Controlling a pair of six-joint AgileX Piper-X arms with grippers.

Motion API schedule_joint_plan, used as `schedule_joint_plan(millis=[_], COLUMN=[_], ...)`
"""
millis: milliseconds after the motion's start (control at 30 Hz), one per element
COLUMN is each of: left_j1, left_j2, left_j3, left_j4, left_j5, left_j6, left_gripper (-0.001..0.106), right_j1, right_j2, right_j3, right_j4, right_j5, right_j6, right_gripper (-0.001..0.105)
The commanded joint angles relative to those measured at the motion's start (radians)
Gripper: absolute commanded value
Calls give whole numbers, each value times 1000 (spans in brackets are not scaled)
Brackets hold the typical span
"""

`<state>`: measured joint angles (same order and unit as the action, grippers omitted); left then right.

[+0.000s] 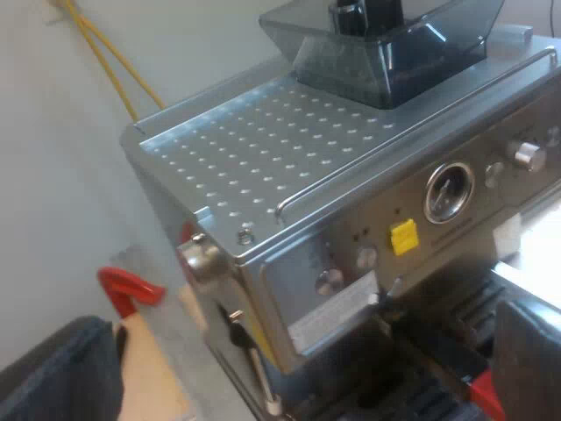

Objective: Put the handle in the coffee machine

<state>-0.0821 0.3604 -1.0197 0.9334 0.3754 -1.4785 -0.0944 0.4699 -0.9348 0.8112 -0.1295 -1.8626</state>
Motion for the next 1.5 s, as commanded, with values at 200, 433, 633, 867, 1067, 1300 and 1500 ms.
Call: schedule_joint_plan(millis=[200, 433, 633, 867, 1067, 1300, 1500], left_j1=[1, 1, 1, 11, 11, 11, 11], left_j2=[-205, -312, -469, -515, -513, -513, -513], left_j3=[94, 131, 189, 230, 285, 419, 501], left_j4=[56, 126, 233, 383, 278, 71, 48], left_j5=[-35, -45, -48, -73, -73, -167, -192], left_j6=[-14, 11, 24, 34, -47, -156, -164], left_gripper=[86, 86, 86, 86, 86, 86, 86], right_j1=[-1, -1, -1, 1, 1, 1, 1], right_j2=[-299, -435, -505, -525, -525, -523, -523], right_j3=[54, 54, 54, 67, 119, 201, 284], right_j4=[82, 199, 271, 352, 234, 157, 168], right_j5=[-11, -11, -11, -10, -10, -14, -39], right_j6=[-12, -27, -27, -27, -27, -27, -27], right_gripper=[74, 74, 74, 74, 74, 74, 74])
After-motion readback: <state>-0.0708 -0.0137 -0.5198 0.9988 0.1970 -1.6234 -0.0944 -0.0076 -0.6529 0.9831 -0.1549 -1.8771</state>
